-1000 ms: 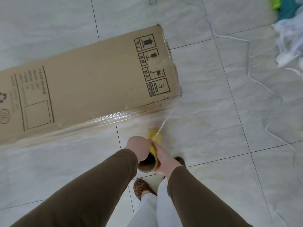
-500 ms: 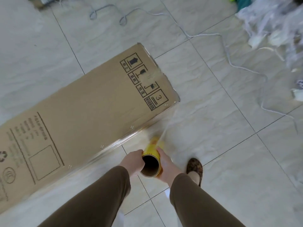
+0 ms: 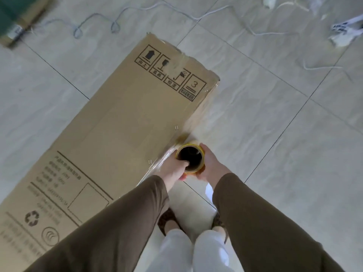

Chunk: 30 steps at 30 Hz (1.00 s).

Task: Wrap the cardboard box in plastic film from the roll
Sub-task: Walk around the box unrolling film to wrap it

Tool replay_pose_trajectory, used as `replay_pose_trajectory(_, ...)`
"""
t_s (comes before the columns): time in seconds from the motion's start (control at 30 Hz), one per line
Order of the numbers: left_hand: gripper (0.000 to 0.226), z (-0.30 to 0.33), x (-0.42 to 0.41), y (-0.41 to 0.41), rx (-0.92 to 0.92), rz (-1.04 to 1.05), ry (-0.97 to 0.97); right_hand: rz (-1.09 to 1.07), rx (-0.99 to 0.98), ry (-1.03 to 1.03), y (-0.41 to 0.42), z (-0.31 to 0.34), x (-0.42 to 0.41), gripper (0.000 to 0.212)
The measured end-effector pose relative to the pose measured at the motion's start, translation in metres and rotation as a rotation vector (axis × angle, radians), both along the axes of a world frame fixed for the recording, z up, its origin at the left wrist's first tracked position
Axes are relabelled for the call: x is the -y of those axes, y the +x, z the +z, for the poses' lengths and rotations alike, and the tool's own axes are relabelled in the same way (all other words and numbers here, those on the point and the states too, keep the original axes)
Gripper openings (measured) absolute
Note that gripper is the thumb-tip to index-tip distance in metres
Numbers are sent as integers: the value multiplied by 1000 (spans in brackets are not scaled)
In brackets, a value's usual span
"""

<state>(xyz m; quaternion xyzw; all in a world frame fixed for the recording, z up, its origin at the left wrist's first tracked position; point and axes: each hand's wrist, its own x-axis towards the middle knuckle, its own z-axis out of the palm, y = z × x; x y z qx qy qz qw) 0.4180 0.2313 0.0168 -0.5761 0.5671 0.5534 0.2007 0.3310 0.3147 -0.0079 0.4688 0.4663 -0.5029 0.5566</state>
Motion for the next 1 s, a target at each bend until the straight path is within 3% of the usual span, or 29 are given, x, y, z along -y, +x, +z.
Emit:
replay_pose_trajectory(0.07,16,-3,1,3,32,-15,-37,-129,31,-21,19,0,0,63)
replay_pose_trajectory(0.23,18,-2,15,13,195,-578,-236,-282,46,-28,57,3,-13,58)
replay_pose_trajectory(0.43,18,-3,26,26,265,-1102,-408,13,6,-5,84,5,-36,47)
replay_pose_trajectory(0.6,15,5,11,42,275,-1533,-625,27,15,-42,105,6,-39,78)
replay_pose_trajectory(0.67,18,7,8,46,201,-1497,-621,17,80,-158,118,9,-37,79)
replay_pose_trajectory(0.8,52,16,10,74,131,-1068,-446,-27,23,-139,137,10,-32,58)
replay_pose_trajectory(1.0,21,21,-18,130,215,-233,107,-309,96,-92,168,9,-37,66)
